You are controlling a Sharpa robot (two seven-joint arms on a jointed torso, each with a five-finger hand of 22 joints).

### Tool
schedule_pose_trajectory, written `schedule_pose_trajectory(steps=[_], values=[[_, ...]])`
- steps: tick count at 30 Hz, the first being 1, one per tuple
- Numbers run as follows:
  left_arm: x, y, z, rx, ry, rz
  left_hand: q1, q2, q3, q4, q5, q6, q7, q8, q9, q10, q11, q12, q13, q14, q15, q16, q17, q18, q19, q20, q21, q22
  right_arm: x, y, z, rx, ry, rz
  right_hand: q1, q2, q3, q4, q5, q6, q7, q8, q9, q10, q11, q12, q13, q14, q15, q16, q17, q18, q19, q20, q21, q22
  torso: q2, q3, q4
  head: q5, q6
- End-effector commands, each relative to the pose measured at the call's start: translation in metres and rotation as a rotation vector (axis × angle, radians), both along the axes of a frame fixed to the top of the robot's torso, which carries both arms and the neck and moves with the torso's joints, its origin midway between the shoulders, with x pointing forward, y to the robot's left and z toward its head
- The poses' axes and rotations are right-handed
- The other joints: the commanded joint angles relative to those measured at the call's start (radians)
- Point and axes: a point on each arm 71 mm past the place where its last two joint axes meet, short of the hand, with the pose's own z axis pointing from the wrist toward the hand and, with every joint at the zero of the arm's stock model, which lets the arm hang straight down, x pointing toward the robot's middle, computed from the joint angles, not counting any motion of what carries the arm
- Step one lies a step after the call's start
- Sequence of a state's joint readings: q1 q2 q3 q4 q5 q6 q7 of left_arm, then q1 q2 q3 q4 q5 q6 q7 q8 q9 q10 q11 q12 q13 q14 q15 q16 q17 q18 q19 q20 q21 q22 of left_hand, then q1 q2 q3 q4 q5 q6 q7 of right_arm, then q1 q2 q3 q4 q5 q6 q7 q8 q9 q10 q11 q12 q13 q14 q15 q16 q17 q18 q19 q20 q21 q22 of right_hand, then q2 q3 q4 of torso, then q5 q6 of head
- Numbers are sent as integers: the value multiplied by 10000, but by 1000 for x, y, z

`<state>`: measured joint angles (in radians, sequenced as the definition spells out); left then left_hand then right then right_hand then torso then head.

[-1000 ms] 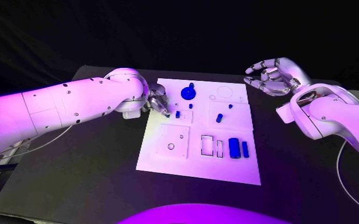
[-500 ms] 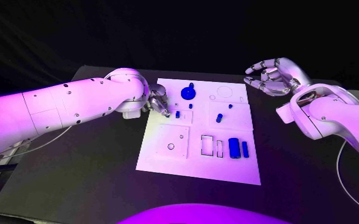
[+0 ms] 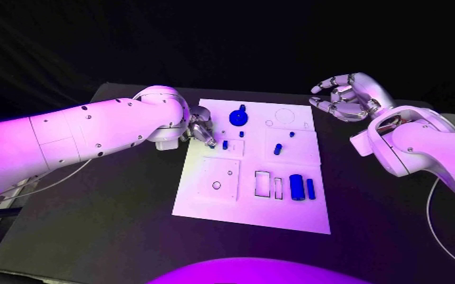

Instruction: Assemble the parts on the task board

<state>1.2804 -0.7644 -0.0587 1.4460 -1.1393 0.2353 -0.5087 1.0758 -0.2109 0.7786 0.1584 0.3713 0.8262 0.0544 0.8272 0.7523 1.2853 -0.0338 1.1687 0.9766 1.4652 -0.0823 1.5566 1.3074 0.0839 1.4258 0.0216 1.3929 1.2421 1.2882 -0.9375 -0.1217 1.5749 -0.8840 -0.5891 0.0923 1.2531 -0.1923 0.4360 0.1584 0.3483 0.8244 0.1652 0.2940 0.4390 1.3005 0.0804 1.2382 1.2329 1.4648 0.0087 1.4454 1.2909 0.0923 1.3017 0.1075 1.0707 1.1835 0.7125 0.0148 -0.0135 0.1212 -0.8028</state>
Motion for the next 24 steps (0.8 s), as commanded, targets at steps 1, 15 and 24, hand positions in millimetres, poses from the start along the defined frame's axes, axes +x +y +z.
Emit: schedule_pose_trajectory(steps=[1, 15, 24], values=[[-2, -3, -2, 104, 189, -174, -179, 23, -67, 53, -48, 200, -188, 7, -36, 65, 2, 49, 15, 1000, -81, 17, 2445, -149, 29, -17, 66, 12, -1, 1, 0, -31, 3, 132, -60, -75, 34, 26, 59, -63, -24, 54, 4, -43, -52, -51, -9, 353, -86, -23, -10, 206, -8, -24, -66, -9, -3, 0, -5, 0, -1], [-1, -3, -2, 168, 250, -188, -543, 78, -480, 352, -63, 318, -214, 21, -120, 124, -18, 157, 148, 1005, -100, 29, 2461, -157, 54, -37, 77, 48, -1, 1, 0, -28, -6, 121, -79, -78, 42, 38, 68, -73, -25, 78, 0, -47, -53, -53, -23, 349, -88, -40, -28, 209, -7, -26, -99, -24, -1, 2, -2, -13, -17], [0, -1, -3, 259, 260, -189, -505, 113, -501, 325, -40, 334, -240, 27, -133, 147, -39, 189, 188, 1007, -109, 33, 2467, -155, 53, -42, 72, 43, -1, 0, 0, -26, -7, 111, -79, -78, 42, 38, 68, -73, -25, 78, 0, -47, -53, -53, -23, 349, -88, -40, -28, 209, -7, -26, -99, -24, 1, -2, -2, -15, -34]])
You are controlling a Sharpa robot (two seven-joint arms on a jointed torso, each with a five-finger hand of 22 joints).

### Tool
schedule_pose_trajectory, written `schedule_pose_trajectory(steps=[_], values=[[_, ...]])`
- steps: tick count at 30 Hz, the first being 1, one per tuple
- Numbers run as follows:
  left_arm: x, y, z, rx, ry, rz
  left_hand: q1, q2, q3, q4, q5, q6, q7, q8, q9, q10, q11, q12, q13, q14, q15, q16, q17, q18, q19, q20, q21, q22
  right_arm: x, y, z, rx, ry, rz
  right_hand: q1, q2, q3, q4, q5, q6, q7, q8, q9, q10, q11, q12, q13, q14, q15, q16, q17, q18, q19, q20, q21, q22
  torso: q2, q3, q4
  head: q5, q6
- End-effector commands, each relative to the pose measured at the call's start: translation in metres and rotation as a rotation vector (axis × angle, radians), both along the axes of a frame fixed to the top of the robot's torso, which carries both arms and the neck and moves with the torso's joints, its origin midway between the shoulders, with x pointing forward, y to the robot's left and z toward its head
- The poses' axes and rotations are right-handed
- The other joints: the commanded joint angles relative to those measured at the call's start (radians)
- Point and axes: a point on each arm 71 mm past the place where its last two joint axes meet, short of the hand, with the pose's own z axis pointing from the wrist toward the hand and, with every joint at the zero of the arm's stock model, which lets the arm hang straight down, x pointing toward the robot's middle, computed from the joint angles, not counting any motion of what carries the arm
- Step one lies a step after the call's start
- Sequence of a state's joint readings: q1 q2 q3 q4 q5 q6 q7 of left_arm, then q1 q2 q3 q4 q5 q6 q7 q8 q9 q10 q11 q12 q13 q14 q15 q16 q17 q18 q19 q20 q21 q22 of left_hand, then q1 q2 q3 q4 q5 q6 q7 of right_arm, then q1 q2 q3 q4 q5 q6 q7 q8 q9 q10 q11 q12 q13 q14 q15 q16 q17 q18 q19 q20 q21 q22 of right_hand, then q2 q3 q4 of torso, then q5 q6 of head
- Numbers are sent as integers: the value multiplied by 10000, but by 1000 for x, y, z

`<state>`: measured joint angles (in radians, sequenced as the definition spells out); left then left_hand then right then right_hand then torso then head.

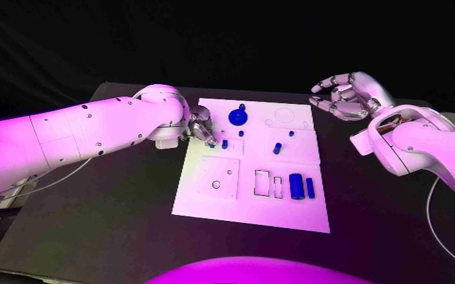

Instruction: Assemble the parts on the task board

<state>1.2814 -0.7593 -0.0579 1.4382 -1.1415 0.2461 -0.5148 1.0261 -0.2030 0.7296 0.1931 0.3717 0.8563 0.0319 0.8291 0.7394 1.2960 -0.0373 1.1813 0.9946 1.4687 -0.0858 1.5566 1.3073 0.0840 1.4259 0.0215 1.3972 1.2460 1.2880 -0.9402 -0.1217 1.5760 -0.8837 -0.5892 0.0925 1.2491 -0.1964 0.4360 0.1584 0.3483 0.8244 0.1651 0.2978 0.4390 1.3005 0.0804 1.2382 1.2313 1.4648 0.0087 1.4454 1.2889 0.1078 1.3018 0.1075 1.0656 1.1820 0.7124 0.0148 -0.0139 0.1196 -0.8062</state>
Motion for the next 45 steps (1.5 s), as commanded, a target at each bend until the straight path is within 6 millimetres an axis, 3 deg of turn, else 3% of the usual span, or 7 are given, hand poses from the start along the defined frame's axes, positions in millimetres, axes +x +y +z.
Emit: schedule_pose_trajectory(steps=[1, 26, 31, 40, 45], values=[[-2, -1, -3, 170, 199, -188, 1, 38, -11, -28, -41, 33, -18, 8, -5, 42, -6, 65, 9, 971, -77, 32, 2466, -155, 51, -41, 28, 1, -1, 1, 0, -25, -10, 126, -39, -38, 42, 38, 68, -73, -24, 39, 0, -47, -53, -53, -7, 349, -88, -40, -8, 54, -7, -27, -48, -9, 2, -2, 2, 1, 0], [1, 2, -2, 312, 24, -131, 42, 68, -47, -70, -24, 119, -50, 72, -2, 59, -34, 74, 8, 975, -101, 41, 2480, -152, 47, -58, 16, -12, -1, 2, 0, -23, -7, 149, -55, -37, 42, 50, 69, -80, -24, 46, -2, -39, -52, -43, -1, 352, -88, -40, 1, 55, -9, -27, -63, -16, 2, -4, -3, 22, -17], [0, 1, -2, 272, 36, -130, -192, 41, -264, 134, -52, 168, -47, 103, -25, 65, -33, 69, -6, 977, -105, 46, 2485, -154, 51, -70, 9, -11, -1, 2, 0, -23, -8, 151, -55, -37, 42, 50, 69, -80, -24, 46, -2, -39, -52, -43, -1, 352, -88, -40, 1, 55, -9, -27, -63, -16, -1, -1, -2, 12, -17], [0, 1, -2, 229, 71, -129, -656, -40, -1284, 726, -74, 247, -41, 128, -116, 82, -25, 92, 11, 977, -102, 48, 2487, -156, 61, -73, -6, -6, -1, 2, 0, -24, -9, 141, -55, -37, 42, 50, 69, -80, -24, 46, -2, -39, -52, -43, -1, 352, -88, -40, 1, 55, -9, -27, -63, -16, -1, 1, -1, 1, -21], [1, 1, -2, 224, 68, -110, -679, -29, -1512, 837, -78, 257, -41, 128, -137, 84, -25, 97, 17, 979, -103, 52, 2492, -156, 64, -75, -9, -5, -1, 1, 0, -25, -10, 138, -55, -37, 42, 50, 69, -80, -24, 46, -2, -39, -52, -43, -1, 352, -88, -40, 1, 55, -9, -27, -63, -16, 0, -3, 7, -10, -18]])
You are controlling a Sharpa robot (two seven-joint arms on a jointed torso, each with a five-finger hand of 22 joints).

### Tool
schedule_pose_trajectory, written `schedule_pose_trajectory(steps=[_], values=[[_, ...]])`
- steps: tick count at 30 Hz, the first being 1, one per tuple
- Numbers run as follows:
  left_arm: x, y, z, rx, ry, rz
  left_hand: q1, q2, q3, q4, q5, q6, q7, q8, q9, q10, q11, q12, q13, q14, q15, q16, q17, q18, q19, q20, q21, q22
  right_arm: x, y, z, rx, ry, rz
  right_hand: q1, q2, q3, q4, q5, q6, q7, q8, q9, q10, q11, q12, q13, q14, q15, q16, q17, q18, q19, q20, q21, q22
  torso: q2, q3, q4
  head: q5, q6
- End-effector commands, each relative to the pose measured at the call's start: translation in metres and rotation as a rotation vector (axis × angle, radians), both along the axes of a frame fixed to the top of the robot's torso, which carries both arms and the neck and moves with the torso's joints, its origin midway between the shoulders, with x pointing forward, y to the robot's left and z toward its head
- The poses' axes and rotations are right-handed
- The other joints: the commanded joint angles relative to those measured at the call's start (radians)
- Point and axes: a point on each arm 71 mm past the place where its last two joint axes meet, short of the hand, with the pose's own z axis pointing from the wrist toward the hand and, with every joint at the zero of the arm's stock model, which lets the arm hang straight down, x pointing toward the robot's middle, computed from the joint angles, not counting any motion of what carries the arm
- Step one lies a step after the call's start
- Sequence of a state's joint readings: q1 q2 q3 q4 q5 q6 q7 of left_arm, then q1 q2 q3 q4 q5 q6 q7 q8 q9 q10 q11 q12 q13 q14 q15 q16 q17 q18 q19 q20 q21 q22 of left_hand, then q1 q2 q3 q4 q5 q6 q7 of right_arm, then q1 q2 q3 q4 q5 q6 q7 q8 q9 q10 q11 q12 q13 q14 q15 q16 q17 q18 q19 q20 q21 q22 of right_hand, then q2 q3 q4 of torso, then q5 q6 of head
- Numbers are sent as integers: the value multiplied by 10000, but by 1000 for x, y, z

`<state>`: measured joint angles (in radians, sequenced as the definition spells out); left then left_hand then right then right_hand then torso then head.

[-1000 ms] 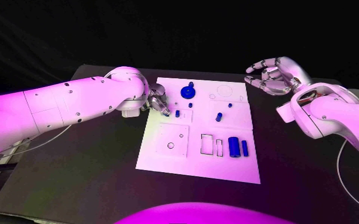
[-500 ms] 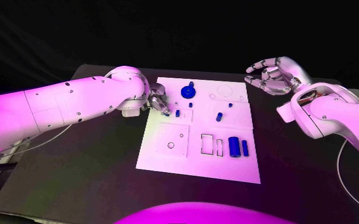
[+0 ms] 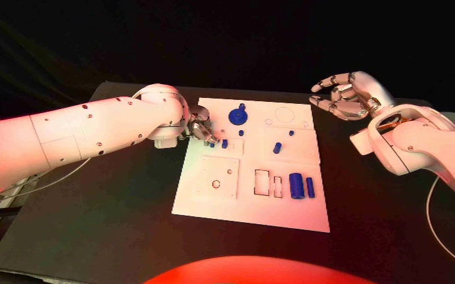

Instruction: Assemble the parts on the task board

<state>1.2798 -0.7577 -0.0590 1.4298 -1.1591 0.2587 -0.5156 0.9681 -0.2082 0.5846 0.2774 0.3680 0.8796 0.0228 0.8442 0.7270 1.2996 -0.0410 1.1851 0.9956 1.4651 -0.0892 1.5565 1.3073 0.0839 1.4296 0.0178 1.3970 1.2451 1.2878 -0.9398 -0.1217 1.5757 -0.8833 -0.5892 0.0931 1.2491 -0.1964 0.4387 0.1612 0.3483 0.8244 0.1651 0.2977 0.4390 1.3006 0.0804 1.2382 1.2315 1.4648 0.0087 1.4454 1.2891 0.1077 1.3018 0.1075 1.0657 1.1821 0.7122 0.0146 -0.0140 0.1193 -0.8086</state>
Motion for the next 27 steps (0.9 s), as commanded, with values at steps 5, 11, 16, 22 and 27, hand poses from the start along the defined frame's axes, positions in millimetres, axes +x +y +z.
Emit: schedule_pose_trajectory(steps=[5, 11, 16, 22, 27], values=[[0, -1, 0, 7, 62, -35, -111, 34, -172, 45, -43, 27, 51, -24, -24, 47, 12, 59, 5, 1014, -68, 48, 2485, -157, 32, -38, -4, 14, 0, 1, 0, -29, -16, 134, -56, -37, 14, 22, 70, -80, -24, 47, -2, -39, -52, -43, -3, 352, -87, -40, -1, 56, -9, -27, -63, -17, 0, 2, 12, -5, 11], [0, 0, 1, -68, 2, 21, -257, 78, -561, 138, -43, 37, 61, -39, -68, 41, 20, 55, -4, 1013, -63, 46, 2481, -155, 30, -36, -17, 3, 0, 1, 0, -28, -19, 132, -78, -38, 15, 38, 74, -88, -25, 61, -5, -50, -53, -56, -24, 349, -88, -53, -17, 58, -9, -28, -87, -27, 4, -7, 5, 1, 14], [1, 1, 4, -553, -234, 318, -537, 131, -1030, 151, -63, -2, 73, -84, -125, -36, 31, -32, -124, 1000, -56, 20, 2439, -145, 16, -33, -48, -38, 0, 1, -1, -26, -16, 131, -85, -41, 13, 42, 73, -93, -25, 64, -6, -60, -52, -68, -37, 348, -88, -56, -21, 62, -16, -28, -106, -40, 0, -17, 1, -16, 59], [3, 1, 18, -2300, -738, 1165, -605, 141, -1552, 154, -149, -666, 348, -452, -314, -1548, 281, -1765, -2319, 785, 144, -408, 1808, 89, -551, 92, -817, -1250, 0, 1, -2, -22, -5, 131, -85, -41, 13, 42, 73, -93, -25, 64, -6, -60, -52, -68, -37, 348, -88, -56, -21, 62, -16, -28, -106, -40, -3, -1, 0, -39, 95], [7, -1, 32, -3620, -1620, 1420, -22, 138, -1799, 147, -515, -1626, 791, -826, -510, -2773, 687, -2629, -3286, 237, 495, -1298, 638, 419, -1488, 305, -2100, -3061, 0, 1, -2, -18, 5, 123, -85, -41, 13, 42, 73, -93, -25, 64, -6, -60, -52, -68, -37, 348, -88, -56, -21, 62, -16, -28, -106, -40, -3, -1, 6, -84, 131]])
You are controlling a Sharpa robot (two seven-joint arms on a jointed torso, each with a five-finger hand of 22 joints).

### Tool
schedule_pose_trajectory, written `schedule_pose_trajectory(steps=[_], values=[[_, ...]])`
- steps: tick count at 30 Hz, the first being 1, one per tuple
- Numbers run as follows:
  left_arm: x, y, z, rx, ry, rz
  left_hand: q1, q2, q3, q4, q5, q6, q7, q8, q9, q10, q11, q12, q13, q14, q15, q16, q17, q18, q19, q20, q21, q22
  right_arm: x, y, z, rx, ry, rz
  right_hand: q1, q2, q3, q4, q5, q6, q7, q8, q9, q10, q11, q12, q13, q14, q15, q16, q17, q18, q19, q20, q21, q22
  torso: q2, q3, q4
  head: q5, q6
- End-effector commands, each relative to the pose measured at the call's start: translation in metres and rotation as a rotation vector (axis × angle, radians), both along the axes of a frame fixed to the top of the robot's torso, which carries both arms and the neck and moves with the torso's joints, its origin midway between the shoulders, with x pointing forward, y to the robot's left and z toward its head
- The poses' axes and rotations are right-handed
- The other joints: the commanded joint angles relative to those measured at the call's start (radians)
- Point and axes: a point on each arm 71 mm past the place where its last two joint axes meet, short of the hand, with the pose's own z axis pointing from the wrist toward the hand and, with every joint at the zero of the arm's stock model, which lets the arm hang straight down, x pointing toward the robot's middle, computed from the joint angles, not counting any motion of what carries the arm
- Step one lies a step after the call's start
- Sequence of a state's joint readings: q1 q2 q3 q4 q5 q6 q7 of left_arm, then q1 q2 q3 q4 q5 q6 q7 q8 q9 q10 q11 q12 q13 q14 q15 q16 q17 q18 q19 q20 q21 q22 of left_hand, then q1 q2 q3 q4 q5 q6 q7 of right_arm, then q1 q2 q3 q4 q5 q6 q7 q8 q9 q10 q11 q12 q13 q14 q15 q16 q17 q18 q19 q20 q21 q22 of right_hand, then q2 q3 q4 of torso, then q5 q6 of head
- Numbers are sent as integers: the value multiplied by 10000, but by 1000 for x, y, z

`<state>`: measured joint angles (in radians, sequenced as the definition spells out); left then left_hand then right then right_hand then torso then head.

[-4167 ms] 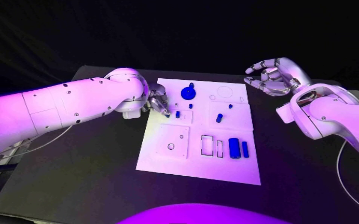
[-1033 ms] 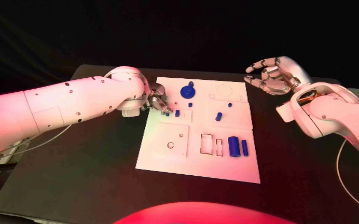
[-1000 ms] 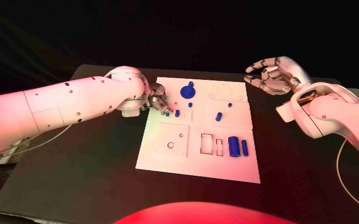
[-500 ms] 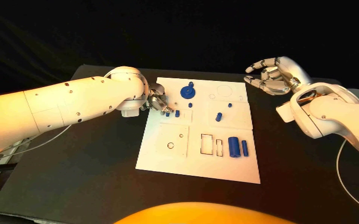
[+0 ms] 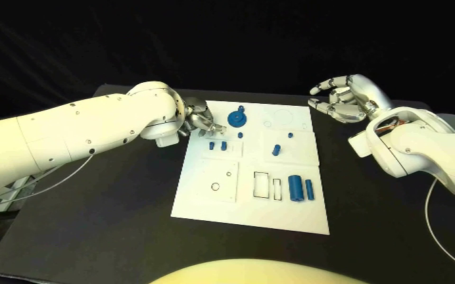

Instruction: Assemble the parts on the task board

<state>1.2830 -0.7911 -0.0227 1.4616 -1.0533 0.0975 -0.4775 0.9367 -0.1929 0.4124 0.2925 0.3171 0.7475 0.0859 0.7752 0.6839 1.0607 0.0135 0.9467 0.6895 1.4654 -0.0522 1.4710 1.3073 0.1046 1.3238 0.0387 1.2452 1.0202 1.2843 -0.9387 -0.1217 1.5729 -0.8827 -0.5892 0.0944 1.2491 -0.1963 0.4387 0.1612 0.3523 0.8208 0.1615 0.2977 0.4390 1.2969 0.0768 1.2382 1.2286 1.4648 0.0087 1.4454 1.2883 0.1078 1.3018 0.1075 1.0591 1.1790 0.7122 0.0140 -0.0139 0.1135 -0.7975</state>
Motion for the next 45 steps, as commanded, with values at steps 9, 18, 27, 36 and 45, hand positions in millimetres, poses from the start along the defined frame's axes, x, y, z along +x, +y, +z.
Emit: schedule_pose_trajectory(steps=[9, 18, 27, 36, 45], values=[[3, -38, 23, -2330, -3578, -1754, 3821, -306, 341, -397, 50, -1440, 890, -1126, -1278, -2341, 886, -2216, -1994, -2331, 782, -4071, -3491, 794, -2165, 733, -4154, -4746, 0, 1, -1, -9, 0, 140, -89, -42, 16, 46, 35, -66, 11, 68, -9, -48, -17, -96, -39, 336, -88, -81, -58, 72, -40, -28, -96, -47, 5, -8, -2, -195, 163], [3, -57, 13, -1547, -5067, -3548, 4589, -585, -316, -246, -623, -1302, 920, -1731, -2328, -2610, 962, -3140, -3203, -3466, 903, -4901, -4908, 789, -2279, 879, -4849, -5178, 0, 2, -2, 3, 12, 147, -85, -38, 21, 44, 38, -68, 11, 72, -9, -65, -17, -115, -59, 334, -88, -85, -63, 75, -48, -28, -115, -60, -7, 13, -14, -267, 209], [4, -70, -3, -4, -5446, -4844, 5446, -678, 91, -652, -522, -630, 689, -2382, -3242, -2597, 871, -3759, -4075, -3102, 777, -3917, -4713, 789, -2152, 744, -4302, -4777, 0, 3, -2, 11, 9, 175, -81, -38, 25, 42, 39, -71, 11, 74, -10, -124, -17, -185, -130, 322, -87, -107, -106, 89, -83, -28, -184, -110, 14, 0, -2, -295, 262], [7, -73, -16, 898, -4863, -5013, 5350, -716, 173, -688, -548, -292, 678, -2602, -3582, -2525, 872, -4057, -4519, -2579, 764, -3037, -4320, 769, -2091, 746, -3733, -4314, 0, 4, -3, 13, 20, 202, -81, -37, 26, 42, 40, -72, 12, 75, -10, -143, -17, -207, -153, 315, -87, -119, -130, 92, -90, -28, -198, -120, 21, 1, -22, -324, 236], [6, -78, -23, 1159, -4468, -5144, 5340, -701, 262, -720, -547, -132, 655, -2726, -3745, -2346, 848, -4136, -4718, -2272, 740, -2494, -3982, 650, -1804, 744, -2990, -3458, 0, 5, -3, 19, 23, 226, -82, -35, 29, 43, 41, -75, 13, 78, -11, -148, -16, -212, -157, 309, -87, -130, -149, 96, -102, -28, -224, -137, 24, -6, -6, -333, 209]])
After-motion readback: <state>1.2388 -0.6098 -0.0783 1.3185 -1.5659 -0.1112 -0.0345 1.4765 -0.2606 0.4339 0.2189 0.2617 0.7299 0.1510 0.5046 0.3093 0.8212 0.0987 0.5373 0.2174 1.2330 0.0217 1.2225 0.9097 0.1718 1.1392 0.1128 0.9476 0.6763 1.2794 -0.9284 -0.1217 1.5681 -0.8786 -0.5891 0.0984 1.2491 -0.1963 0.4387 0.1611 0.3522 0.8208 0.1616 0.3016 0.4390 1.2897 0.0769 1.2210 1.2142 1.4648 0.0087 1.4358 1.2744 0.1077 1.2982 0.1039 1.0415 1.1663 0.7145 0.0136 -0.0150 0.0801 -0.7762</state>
